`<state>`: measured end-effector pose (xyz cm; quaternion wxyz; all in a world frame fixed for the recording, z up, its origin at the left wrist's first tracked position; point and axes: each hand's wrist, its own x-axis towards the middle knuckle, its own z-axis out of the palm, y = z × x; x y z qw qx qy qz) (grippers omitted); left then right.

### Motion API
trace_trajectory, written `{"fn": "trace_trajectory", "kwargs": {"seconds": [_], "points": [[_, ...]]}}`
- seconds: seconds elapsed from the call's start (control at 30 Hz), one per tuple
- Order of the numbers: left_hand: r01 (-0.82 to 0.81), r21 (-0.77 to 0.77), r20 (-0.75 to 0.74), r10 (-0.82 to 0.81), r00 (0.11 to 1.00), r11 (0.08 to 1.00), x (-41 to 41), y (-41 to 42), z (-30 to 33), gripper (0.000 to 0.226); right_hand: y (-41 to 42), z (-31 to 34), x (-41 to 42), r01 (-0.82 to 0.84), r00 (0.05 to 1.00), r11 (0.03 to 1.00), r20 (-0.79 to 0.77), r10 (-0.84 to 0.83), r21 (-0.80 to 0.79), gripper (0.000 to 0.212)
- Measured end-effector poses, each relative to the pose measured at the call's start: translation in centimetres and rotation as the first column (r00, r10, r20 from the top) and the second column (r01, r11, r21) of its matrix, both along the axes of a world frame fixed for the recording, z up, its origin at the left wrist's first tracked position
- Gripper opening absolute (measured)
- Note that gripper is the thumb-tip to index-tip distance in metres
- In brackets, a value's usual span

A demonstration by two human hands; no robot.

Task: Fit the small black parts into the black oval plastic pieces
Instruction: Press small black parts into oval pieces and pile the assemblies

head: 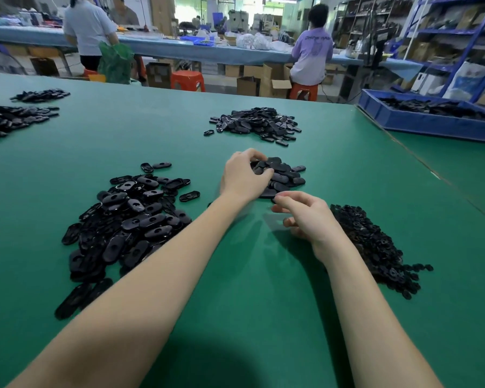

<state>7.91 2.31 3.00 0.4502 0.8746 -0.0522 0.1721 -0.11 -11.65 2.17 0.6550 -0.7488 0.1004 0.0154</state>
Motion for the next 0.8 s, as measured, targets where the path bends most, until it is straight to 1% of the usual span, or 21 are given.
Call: {"fn": "trace_trajectory", "kwargs": {"seconds": [0.13,0.3,0.37,0.47,0.57,0.63,0.73,0.8], "points": [[0.036,-0.007,0.011,-0.036,0.999,0.999,-2.7,2.1,-0.2,0.017,0.8,0.4,-0.3,-0.016,0.999,0.999,0.043,0.017,-0.039,0.005],[0.034,-0.013,0.016,-0.034,0.999,0.999,-5.1,5.1,-0.4,0.011,2.6,0.6,-0.6,-0.058,0.991,0.987,0.110,0.075,-0.153,0.005],[0.046,0.005,0.008,-0.046,0.999,0.999,-5.5,6.0,-0.1,0.009,3.5,0.3,-0.5,-0.039,0.987,0.969,0.140,0.075,-0.243,0.005],[0.035,0.035,-0.002,-0.034,0.999,0.999,-5.5,7.6,0.6,0.010,4.6,-0.6,-0.5,-0.007,0.982,0.913,0.167,0.083,-0.409,0.005],[-0.032,0.055,0.008,0.032,0.999,0.998,-5.3,10.1,1.3,0.014,5.3,-1.3,-0.6,-0.009,0.985,0.820,0.134,0.104,-0.573,0.007],[-0.084,0.087,-0.005,0.085,0.996,0.993,-5.3,12.1,1.3,0.018,5.6,-1.4,-0.5,-0.022,0.987,0.762,0.109,0.121,-0.648,0.007],[-0.207,0.191,-0.049,0.220,0.974,0.959,-5.2,15.0,0.7,0.026,5.8,-1.5,-0.4,-0.040,0.986,0.707,0.088,0.144,-0.706,0.005],[-0.317,0.269,-0.073,0.348,0.935,0.909,-5.3,16.4,0.0,0.033,5.7,-1.5,-0.3,-0.049,0.985,0.704,0.084,0.153,-0.708,0.004]]}}
